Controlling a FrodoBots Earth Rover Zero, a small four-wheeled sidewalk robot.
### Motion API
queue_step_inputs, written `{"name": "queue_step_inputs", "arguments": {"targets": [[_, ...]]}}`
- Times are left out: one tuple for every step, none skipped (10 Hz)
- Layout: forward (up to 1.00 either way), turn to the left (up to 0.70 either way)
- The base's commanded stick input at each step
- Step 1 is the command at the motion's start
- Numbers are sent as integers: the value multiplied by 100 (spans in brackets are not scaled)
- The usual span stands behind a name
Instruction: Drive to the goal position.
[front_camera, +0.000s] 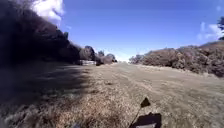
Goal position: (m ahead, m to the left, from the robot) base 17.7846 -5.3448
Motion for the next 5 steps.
{"name": "queue_step_inputs", "arguments": {"targets": [[70,0],[70,0],[70,0],[70,0],[70,0]]}}
